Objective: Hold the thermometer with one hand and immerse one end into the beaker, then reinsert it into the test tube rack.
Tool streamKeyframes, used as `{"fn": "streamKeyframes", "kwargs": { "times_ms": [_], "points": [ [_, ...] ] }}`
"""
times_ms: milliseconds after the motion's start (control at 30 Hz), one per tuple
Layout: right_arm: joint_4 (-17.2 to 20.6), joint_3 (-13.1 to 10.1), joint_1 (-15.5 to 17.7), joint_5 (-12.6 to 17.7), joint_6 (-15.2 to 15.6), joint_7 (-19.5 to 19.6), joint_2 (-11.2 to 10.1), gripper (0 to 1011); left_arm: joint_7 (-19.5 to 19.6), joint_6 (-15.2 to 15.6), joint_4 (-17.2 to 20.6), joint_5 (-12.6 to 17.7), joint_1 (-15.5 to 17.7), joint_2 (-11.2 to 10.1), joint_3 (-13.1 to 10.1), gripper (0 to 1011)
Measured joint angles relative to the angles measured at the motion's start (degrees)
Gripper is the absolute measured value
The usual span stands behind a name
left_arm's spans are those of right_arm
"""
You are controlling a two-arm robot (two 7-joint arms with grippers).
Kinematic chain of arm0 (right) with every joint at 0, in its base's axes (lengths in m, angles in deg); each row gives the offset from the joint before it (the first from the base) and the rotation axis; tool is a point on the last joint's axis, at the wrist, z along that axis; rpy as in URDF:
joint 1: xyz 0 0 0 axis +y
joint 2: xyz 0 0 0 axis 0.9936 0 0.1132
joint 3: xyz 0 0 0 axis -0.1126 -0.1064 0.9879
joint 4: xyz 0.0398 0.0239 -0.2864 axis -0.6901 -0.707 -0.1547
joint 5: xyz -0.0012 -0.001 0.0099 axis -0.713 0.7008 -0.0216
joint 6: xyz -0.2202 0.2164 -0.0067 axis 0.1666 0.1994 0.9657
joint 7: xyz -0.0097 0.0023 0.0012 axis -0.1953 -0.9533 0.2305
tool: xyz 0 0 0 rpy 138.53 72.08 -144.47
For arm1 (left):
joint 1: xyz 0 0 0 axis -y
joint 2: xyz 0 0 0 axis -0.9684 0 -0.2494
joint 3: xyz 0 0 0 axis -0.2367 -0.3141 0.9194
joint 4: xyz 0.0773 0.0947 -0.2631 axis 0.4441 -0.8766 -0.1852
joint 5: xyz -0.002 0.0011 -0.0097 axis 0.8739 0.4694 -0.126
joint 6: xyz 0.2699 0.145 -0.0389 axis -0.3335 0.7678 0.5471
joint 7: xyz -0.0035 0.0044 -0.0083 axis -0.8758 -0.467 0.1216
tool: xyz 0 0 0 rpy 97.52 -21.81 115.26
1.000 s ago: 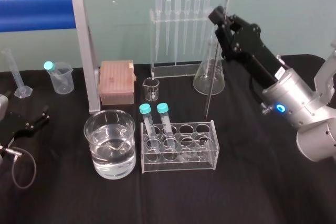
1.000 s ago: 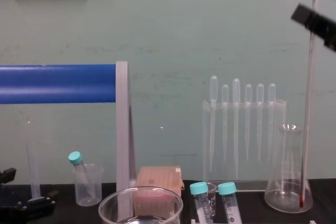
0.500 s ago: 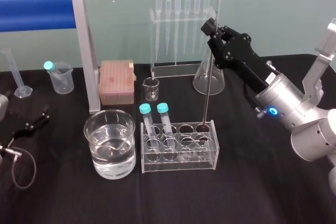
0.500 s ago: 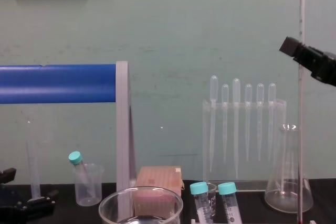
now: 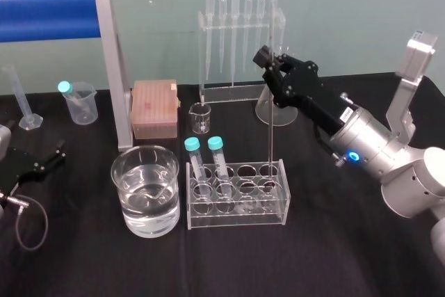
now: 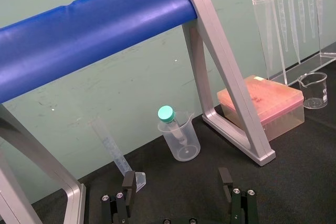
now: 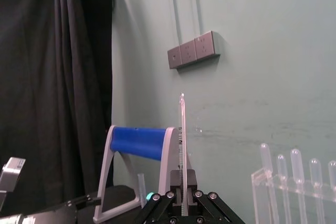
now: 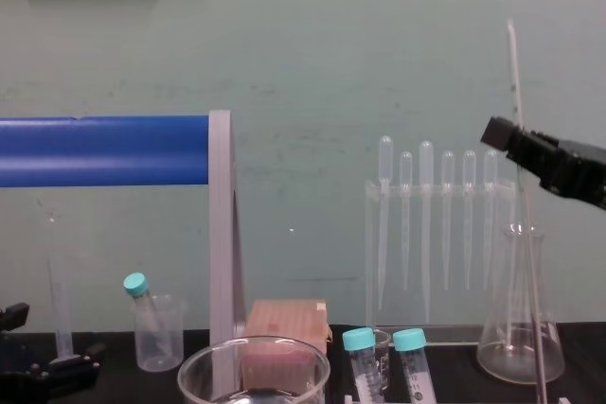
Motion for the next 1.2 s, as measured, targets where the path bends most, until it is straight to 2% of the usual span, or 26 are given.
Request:
{"fn": "streamKeyframes", "kwargs": {
  "times_ms": [533, 1200],
  "points": [
    [-5.64, 1.60, -1.73, -0.16, -1.49, -2.58, 1.73, 52, 0.00, 0.00, 0.00, 0.00, 0.00, 0.00, 0.00, 1008],
    [-6.15, 2.11, -1.77, -0.85, 1.46, -0.40, 1.66, 52, 0.00, 0.00, 0.00, 0.00, 0.00, 0.00, 0.00, 1008]
  ]
}}
